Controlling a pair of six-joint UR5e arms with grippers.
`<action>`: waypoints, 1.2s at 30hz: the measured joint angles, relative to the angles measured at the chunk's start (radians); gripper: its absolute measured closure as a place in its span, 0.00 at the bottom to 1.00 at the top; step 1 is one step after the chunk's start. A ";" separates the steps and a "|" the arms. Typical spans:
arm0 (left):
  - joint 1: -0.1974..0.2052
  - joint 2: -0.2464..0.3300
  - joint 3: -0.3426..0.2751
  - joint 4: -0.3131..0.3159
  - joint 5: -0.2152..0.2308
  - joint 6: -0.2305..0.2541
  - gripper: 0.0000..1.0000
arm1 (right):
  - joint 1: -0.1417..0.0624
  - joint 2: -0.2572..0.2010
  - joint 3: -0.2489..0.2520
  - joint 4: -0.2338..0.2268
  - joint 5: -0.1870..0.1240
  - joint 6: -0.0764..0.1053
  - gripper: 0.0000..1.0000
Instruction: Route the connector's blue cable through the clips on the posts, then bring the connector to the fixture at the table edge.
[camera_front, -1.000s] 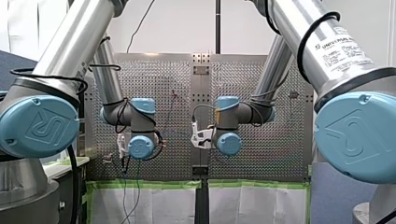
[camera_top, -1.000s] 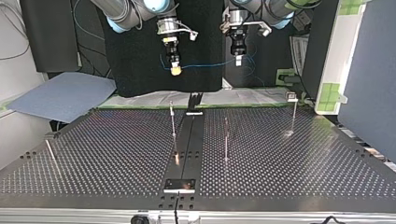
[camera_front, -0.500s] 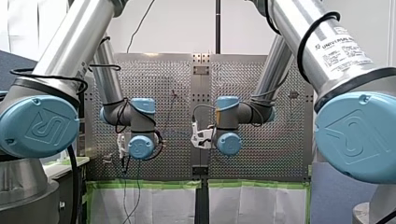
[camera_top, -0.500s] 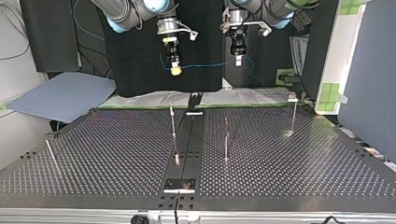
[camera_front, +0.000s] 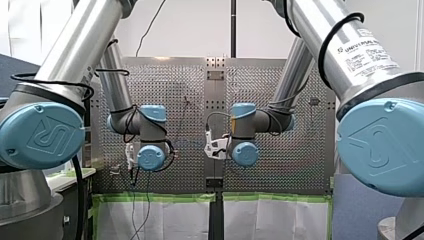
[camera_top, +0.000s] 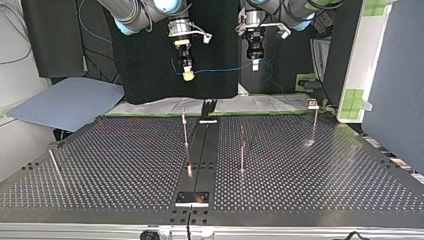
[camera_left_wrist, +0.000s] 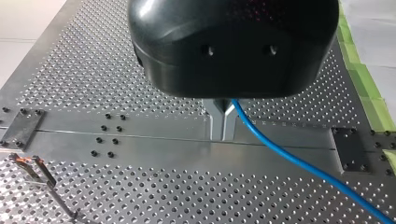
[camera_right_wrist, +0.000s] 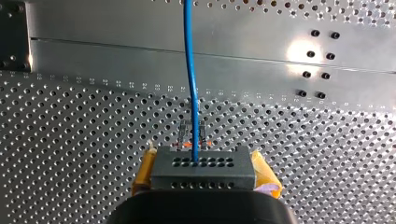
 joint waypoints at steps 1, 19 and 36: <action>0.000 0.000 0.000 0.000 0.000 0.000 1.00 | 0.000 0.000 0.000 0.000 0.000 0.000 1.00; -0.008 -0.017 -0.030 0.006 -0.002 0.002 1.00 | 0.000 -0.003 -0.001 -0.002 -0.001 0.000 1.00; -0.008 -0.017 -0.031 0.006 -0.002 0.002 1.00 | -0.007 0.100 -0.007 0.078 0.013 0.027 1.00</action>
